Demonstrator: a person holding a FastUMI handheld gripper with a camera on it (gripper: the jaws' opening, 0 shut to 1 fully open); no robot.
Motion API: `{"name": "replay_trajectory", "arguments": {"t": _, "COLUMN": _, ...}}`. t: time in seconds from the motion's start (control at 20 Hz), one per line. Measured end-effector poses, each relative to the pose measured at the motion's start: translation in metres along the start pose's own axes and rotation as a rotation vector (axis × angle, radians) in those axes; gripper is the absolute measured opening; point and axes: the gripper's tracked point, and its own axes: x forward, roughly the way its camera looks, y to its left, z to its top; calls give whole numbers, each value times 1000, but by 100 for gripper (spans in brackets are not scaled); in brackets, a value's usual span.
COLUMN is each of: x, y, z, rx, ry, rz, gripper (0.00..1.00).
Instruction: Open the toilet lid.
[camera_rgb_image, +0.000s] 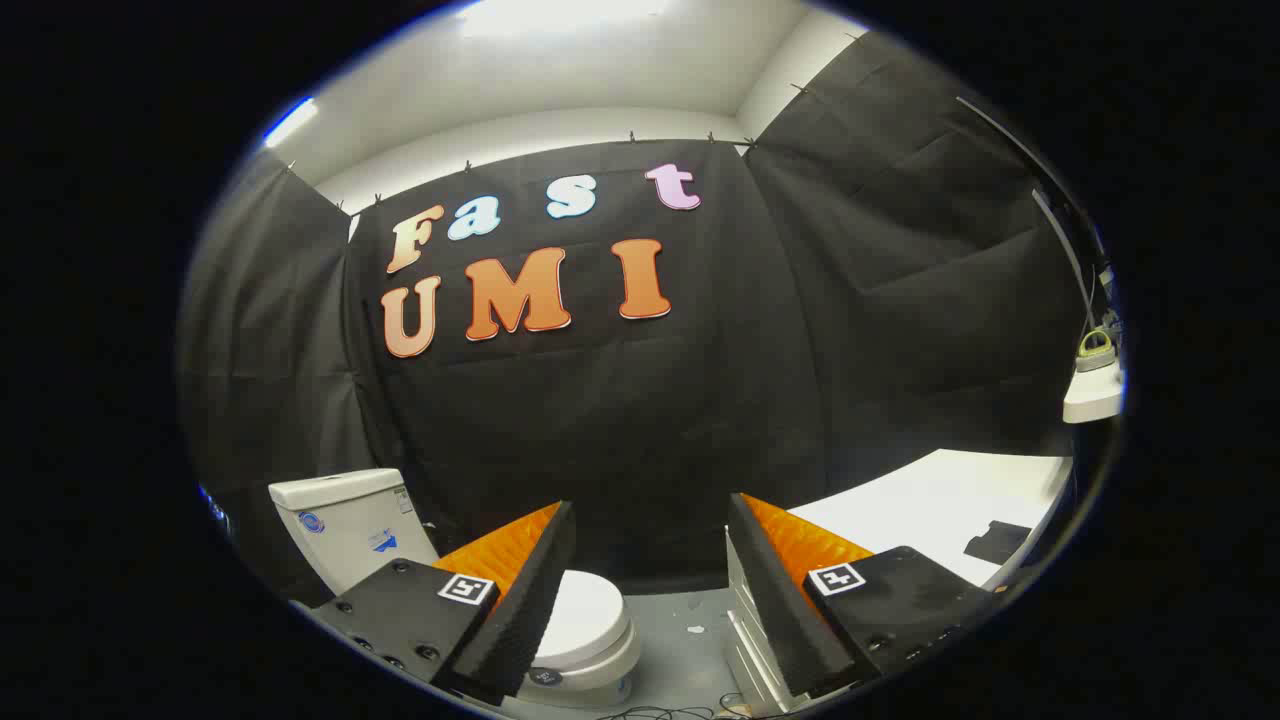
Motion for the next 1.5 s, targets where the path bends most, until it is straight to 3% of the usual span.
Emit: {"name": "replay_trajectory", "arguments": {"t": 1.5, "x": -7, "y": 24, "z": -3, "rx": -56, "ry": 27, "rz": 50, "gripper": 98}}
